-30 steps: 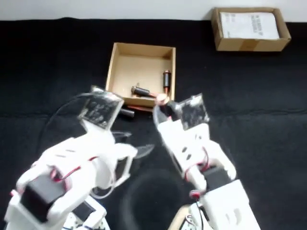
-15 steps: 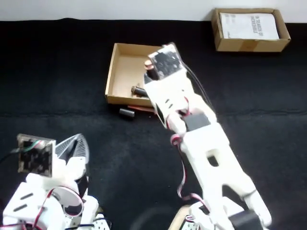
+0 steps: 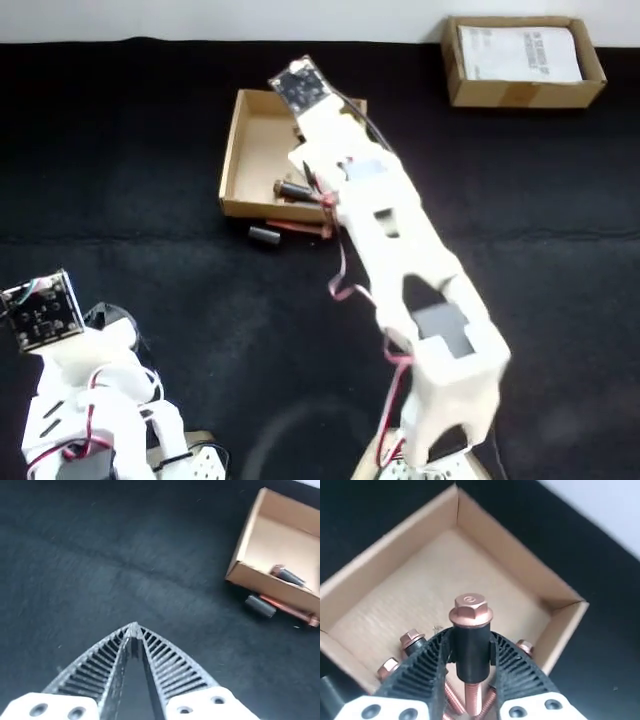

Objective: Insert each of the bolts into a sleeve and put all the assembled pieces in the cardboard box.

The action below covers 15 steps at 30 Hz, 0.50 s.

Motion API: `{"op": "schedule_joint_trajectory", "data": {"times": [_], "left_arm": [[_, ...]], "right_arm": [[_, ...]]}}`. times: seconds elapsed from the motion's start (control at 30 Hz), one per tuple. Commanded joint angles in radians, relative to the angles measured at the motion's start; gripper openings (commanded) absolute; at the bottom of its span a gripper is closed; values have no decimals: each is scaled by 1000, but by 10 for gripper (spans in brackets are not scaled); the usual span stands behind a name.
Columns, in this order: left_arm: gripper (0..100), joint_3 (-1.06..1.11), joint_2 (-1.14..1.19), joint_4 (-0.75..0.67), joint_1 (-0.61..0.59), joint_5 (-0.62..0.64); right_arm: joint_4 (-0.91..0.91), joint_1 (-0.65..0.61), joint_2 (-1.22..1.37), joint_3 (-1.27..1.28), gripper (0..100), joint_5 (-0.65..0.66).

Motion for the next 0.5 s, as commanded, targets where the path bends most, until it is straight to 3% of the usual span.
{"op": "schedule_joint_trajectory", "data": {"times": [0.0,0.23,0.47], "left_arm": [[9,8,-5,-8,-42,-11],[9,10,-5,-8,-48,-41],[9,12,-5,-8,-48,-63]], "right_arm": [[130,12,134,-286,12,14],[544,-1,320,-688,136,77],[881,-36,346,-997,144,72]]}}
